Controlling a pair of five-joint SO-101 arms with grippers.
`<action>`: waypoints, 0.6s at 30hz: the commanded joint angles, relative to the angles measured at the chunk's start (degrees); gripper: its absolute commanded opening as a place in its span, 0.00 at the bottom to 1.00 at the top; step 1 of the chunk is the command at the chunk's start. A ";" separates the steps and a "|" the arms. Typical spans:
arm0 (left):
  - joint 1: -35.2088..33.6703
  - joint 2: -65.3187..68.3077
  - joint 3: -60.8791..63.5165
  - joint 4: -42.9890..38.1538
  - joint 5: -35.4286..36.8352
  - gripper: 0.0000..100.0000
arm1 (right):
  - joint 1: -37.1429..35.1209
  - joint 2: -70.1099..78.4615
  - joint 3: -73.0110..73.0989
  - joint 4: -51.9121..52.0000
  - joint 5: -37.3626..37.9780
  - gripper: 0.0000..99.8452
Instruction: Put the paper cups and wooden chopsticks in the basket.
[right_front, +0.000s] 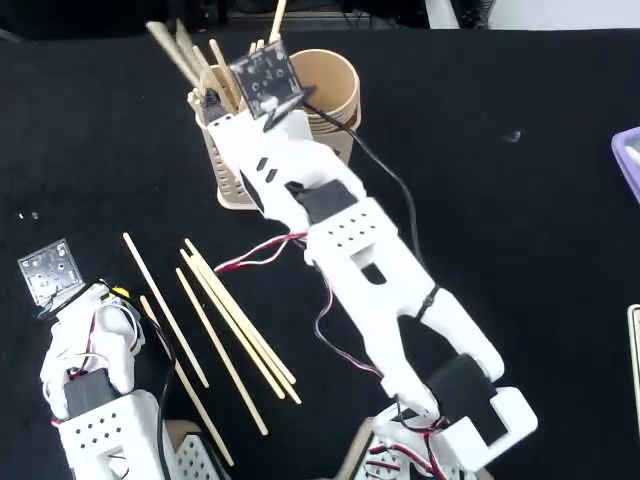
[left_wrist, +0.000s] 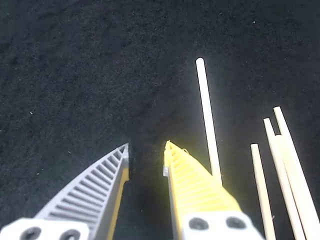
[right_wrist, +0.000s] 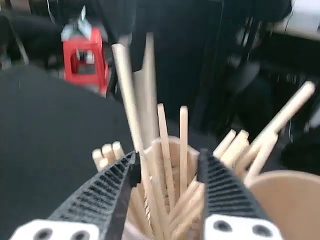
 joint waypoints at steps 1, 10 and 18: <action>0.75 -0.53 -1.71 0.18 0.62 0.12 | 0.70 -6.64 -7.08 7.91 -0.35 0.19; 0.40 -0.53 -1.54 -0.09 0.53 0.12 | -8.79 -26.07 2.15 35.96 0.09 0.10; 0.22 -0.53 -1.89 -0.18 0.79 0.12 | -19.69 -28.62 38.73 25.14 -0.35 0.25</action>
